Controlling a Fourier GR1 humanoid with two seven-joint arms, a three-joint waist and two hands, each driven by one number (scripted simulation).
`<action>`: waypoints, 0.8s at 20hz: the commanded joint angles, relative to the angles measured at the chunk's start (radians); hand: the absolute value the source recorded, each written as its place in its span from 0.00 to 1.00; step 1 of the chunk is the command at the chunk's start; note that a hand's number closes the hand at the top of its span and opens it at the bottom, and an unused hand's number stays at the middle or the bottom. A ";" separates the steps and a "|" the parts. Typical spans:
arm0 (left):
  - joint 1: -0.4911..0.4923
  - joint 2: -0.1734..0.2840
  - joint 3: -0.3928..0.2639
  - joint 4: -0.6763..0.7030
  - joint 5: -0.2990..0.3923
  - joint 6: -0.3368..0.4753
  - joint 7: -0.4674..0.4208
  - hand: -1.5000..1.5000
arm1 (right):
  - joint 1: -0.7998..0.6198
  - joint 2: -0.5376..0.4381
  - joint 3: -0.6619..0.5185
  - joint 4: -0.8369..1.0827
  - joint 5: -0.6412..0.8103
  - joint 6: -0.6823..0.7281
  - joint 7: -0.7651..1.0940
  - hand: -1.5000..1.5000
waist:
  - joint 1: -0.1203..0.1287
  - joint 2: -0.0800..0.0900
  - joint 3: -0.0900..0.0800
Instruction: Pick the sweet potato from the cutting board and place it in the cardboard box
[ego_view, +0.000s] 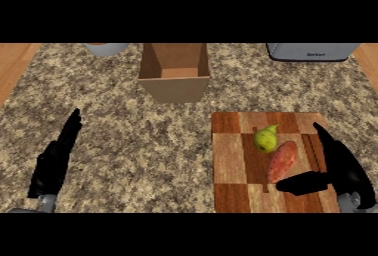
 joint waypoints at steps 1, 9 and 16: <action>-0.004 -0.010 0.002 -0.003 -0.019 -0.005 0.005 0.50 | -0.018 0.056 0.021 0.020 0.048 0.019 0.197 0.00 | -0.004 0.000 0.000; -0.022 0.019 0.072 0.007 0.002 -0.083 0.021 0.50 | -0.006 0.154 0.025 0.090 0.123 0.027 0.135 0.00 | -0.004 0.000 0.001; -0.002 -0.032 0.073 -0.031 -0.037 -0.076 0.049 0.50 | 0.015 0.162 -0.058 0.117 0.137 0.073 0.060 0.00 | -0.007 0.000 0.001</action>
